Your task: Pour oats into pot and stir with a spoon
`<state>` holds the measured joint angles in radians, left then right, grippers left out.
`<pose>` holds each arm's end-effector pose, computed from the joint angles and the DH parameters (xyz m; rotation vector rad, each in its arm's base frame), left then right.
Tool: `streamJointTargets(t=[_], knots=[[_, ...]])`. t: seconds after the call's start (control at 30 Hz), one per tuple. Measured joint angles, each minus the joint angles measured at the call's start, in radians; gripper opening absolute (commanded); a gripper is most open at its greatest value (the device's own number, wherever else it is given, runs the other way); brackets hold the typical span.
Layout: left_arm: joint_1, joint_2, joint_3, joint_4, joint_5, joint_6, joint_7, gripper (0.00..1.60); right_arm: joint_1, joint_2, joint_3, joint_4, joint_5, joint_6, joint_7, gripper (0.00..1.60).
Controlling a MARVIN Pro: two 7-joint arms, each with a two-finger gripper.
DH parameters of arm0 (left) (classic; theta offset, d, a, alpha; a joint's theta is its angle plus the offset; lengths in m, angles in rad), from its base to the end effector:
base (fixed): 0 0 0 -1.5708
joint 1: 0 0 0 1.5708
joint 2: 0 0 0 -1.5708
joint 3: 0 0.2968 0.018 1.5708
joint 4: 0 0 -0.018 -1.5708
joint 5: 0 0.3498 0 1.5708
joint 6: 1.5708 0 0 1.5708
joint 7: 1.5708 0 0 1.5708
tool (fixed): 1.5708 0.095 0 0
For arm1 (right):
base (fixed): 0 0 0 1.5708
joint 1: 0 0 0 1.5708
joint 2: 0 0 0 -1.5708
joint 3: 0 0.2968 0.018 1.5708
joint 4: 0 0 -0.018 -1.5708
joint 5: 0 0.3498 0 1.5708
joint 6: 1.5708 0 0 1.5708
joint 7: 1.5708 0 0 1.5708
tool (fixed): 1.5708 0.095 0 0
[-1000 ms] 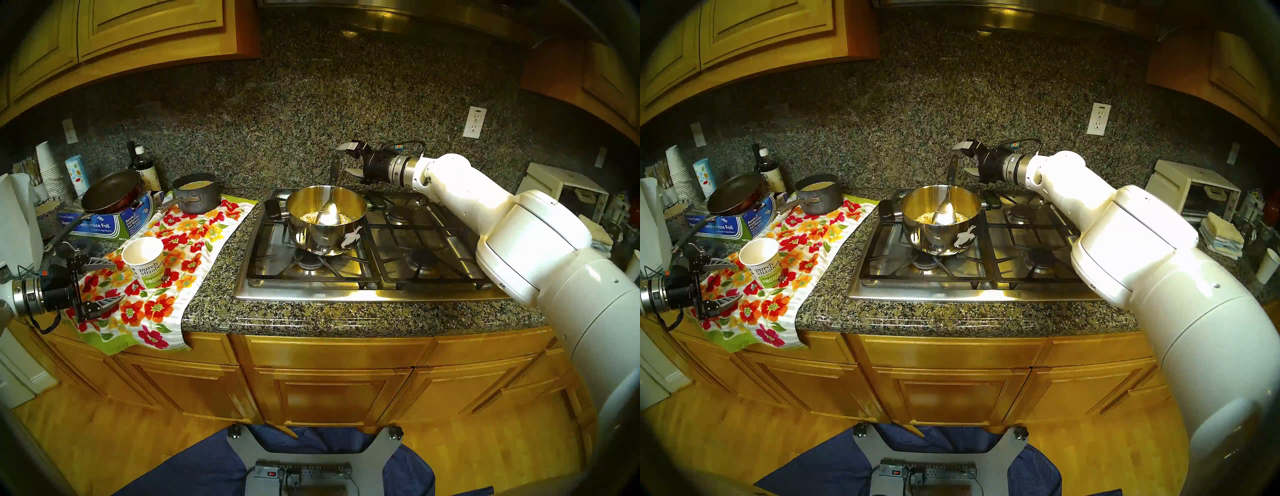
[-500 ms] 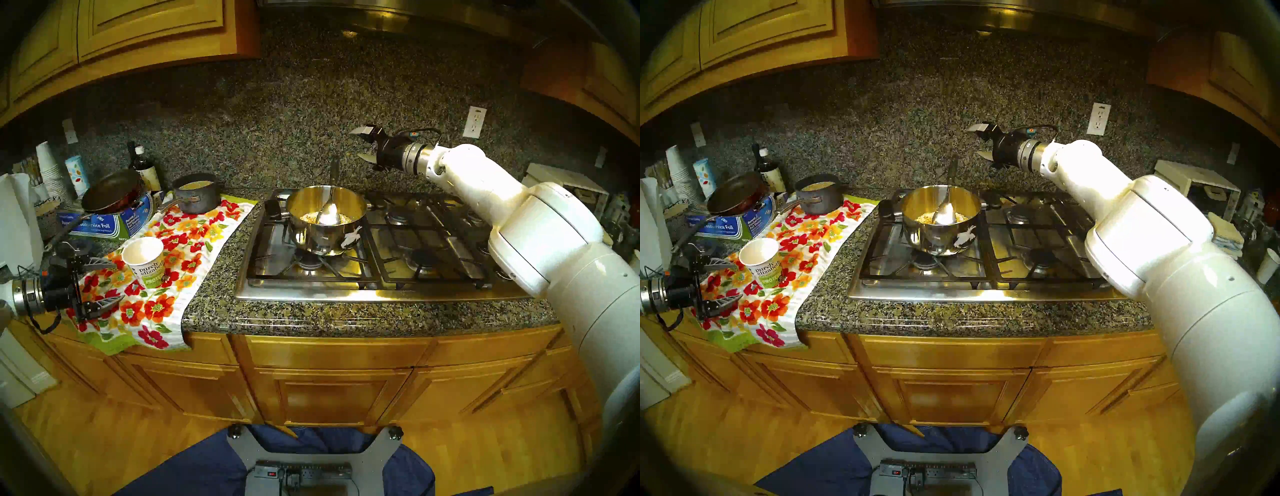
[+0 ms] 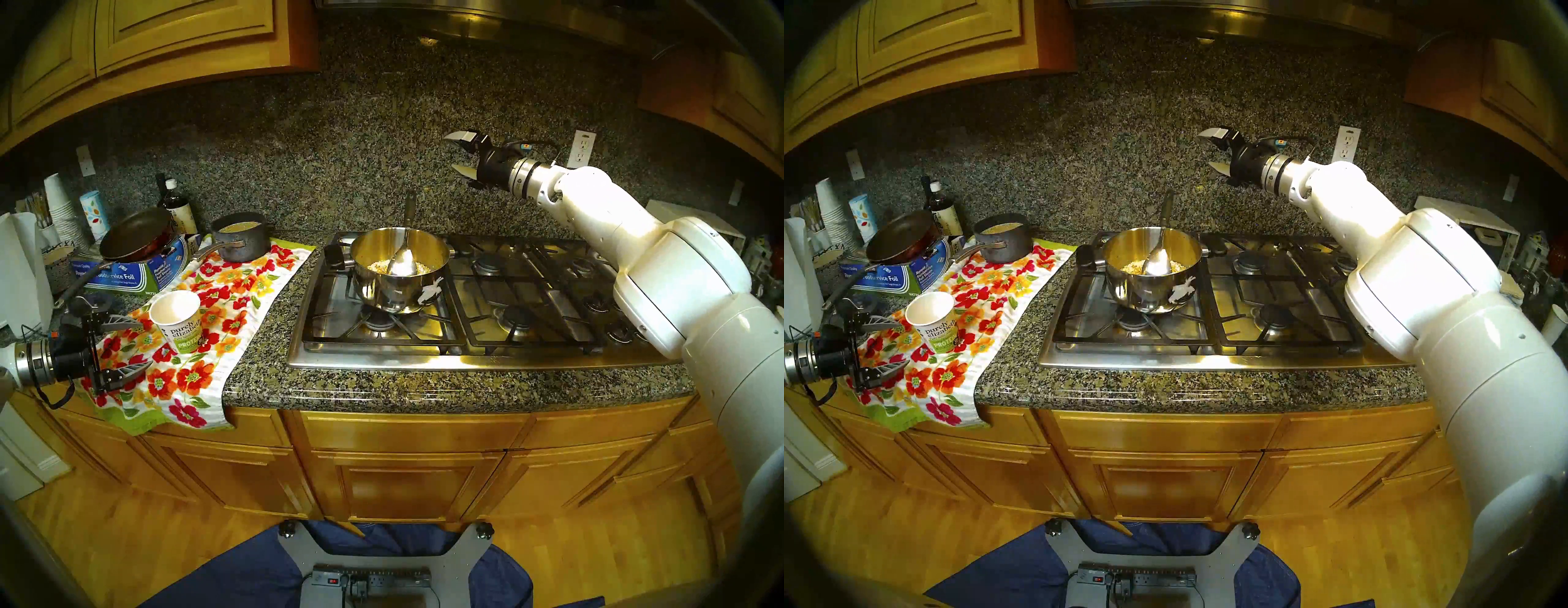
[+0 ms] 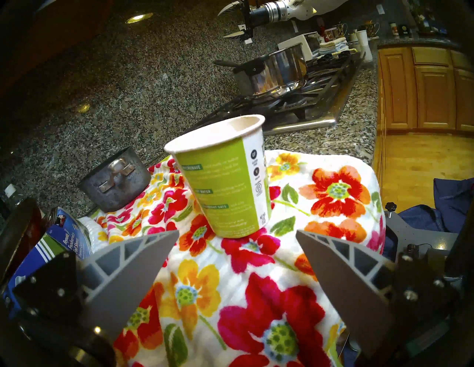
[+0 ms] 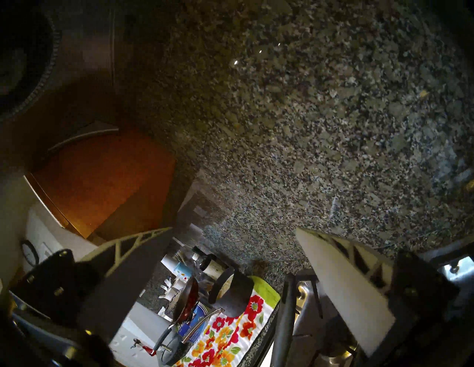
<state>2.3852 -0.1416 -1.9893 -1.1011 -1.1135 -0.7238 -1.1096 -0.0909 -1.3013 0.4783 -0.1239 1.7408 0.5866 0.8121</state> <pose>0.3124 0.4231 -0.2023 1.9933 -1.3945 1.7000 0.6986 -0.0676 -0.0279 -1.5896 0.0477 -1.1970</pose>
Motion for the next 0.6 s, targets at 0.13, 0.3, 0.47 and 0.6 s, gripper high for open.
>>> streamJointTargets(t=[0.13, 0.3, 0.47, 0.6], knots=[[0.000, 0.000, 0.000, 0.000, 0.000, 0.000, 0.000, 1.60, 0.004, 0.003, -0.008, -0.008, -0.010, -0.018, 0.008, 1.60], [0.000, 0.000, -0.001, 0.000, -0.001, 0.000, 0.000, 1.60, 0.009, 0.006, -0.022, -0.017, -0.033, -0.040, 0.020, 1.60], [0.000, 0.000, -0.002, 0.000, -0.001, 0.000, -0.001, 1.60, 0.011, 0.009, -0.031, -0.022, -0.054, -0.058, 0.032, 1.60], [0.000, 0.000, -0.002, 0.000, -0.001, 0.000, -0.001, 1.60, 0.011, 0.010, -0.033, -0.024, -0.064, -0.066, 0.039, 1.60]])
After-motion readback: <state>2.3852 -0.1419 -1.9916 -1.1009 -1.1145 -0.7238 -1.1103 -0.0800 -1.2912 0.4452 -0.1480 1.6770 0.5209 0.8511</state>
